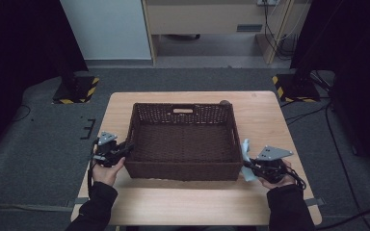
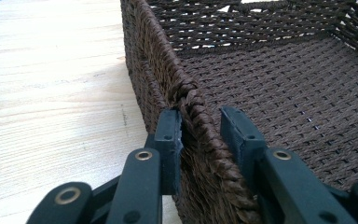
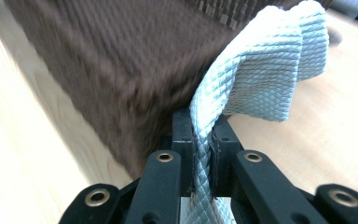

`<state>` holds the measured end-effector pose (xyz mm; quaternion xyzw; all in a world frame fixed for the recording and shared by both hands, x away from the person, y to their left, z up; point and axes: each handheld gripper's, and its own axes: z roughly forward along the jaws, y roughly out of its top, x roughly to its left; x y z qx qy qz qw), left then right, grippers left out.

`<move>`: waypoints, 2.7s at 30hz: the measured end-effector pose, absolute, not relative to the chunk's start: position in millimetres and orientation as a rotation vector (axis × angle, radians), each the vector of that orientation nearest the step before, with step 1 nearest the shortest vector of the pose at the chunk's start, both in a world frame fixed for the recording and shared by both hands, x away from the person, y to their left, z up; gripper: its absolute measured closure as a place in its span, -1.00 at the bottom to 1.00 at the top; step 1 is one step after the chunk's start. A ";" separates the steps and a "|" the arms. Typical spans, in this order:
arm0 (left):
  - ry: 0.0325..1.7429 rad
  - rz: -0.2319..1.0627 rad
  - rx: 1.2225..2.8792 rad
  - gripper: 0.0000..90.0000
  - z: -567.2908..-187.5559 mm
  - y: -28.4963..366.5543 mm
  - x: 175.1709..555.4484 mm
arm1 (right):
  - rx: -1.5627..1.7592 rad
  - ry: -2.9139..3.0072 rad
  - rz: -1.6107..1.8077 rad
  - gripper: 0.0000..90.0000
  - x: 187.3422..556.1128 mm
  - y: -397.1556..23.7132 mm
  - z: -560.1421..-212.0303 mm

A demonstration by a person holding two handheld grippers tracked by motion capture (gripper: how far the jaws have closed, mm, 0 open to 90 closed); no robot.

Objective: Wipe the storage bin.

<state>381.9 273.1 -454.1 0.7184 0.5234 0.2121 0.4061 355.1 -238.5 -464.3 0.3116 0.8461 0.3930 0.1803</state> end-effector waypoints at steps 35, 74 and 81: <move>1.340 0.568 1.795 0.41 -455.0 278.4 391.1 | 0.932 2.471 1.050 0.87 358.8 -235.5 -486.6; 1.330 0.551 1.788 0.21 -457.7 282.3 392.0 | 1.395 2.225 0.967 0.86 360.2 -298.7 -492.3; 1.330 0.549 1.787 0.20 -457.9 282.7 391.8 | 1.446 2.200 0.925 0.60 364.5 -302.3 -503.2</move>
